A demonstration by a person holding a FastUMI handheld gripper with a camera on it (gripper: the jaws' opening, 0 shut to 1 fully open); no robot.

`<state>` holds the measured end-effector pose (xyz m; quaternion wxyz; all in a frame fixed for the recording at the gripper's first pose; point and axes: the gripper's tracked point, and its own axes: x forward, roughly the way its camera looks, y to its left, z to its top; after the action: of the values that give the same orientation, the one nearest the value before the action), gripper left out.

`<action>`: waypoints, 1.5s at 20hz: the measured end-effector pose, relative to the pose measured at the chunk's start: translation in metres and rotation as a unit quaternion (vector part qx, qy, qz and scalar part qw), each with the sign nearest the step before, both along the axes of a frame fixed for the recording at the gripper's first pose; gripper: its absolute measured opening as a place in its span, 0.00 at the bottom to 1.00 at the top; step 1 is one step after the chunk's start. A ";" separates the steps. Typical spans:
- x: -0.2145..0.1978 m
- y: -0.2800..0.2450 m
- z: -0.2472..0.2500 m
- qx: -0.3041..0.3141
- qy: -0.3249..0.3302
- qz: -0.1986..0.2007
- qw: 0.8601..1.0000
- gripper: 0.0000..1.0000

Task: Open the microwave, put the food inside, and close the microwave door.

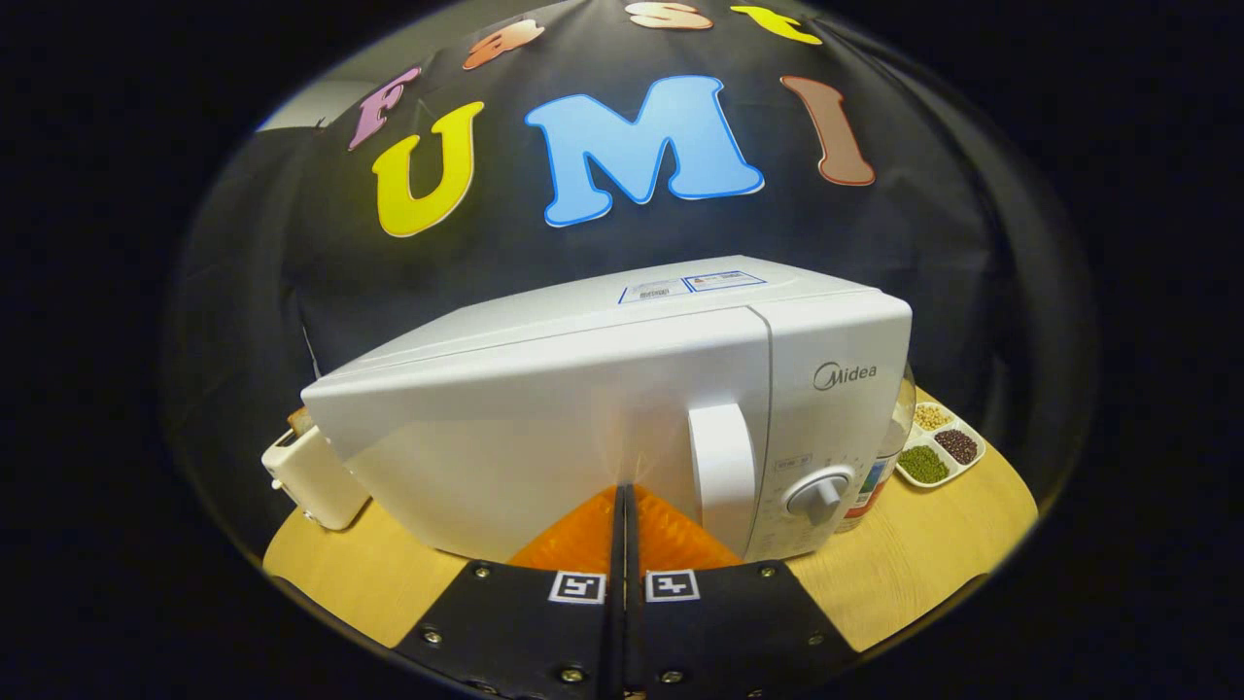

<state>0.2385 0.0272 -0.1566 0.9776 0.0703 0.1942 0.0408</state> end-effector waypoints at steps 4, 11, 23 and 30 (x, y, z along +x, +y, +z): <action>-0.022 0.008 0.021 -0.024 -0.028 0.017 0.999 0.04; -0.073 0.010 0.067 -0.040 -0.075 0.014 0.996 0.04; -0.189 -0.024 0.121 -0.065 -0.134 -0.035 0.988 0.04; -0.247 -0.017 0.129 -0.060 -0.156 -0.018 0.986 0.29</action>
<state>-0.0090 0.0100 -0.0271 0.9989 0.0078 0.0404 0.0219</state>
